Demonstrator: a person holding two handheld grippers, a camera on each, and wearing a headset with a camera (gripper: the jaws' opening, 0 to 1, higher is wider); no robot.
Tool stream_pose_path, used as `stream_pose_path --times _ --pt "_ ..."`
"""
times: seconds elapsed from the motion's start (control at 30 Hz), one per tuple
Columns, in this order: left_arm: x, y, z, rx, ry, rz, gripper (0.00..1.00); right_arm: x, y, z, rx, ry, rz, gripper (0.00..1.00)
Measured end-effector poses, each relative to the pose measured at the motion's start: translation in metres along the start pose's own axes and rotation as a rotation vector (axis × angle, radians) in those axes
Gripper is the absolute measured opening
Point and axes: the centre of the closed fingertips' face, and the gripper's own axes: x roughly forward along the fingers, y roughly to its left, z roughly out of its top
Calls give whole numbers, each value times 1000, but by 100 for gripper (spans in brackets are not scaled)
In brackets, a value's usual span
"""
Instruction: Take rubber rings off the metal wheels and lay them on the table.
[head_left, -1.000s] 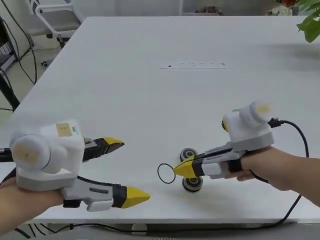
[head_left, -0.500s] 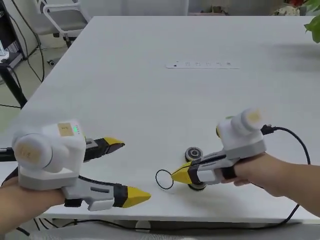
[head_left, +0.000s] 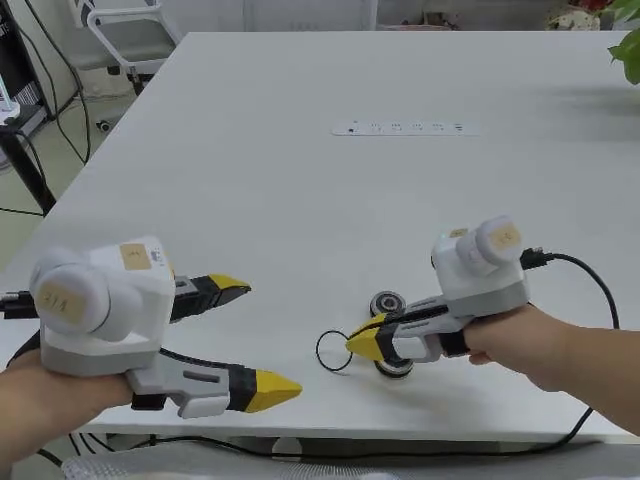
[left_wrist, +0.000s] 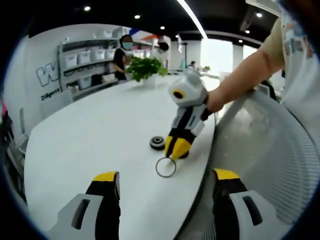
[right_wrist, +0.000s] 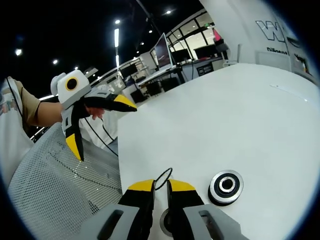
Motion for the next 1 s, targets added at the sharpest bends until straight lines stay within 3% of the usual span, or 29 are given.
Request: stream_pose_path --times 0.57,1.0 --pt "6 1 3 6 7 -11 75 -13 1 10 -36 -43 -4 31" --pt "15 1 9 26 18 -35 75 -35 4 12 -50 -62 -8 37"
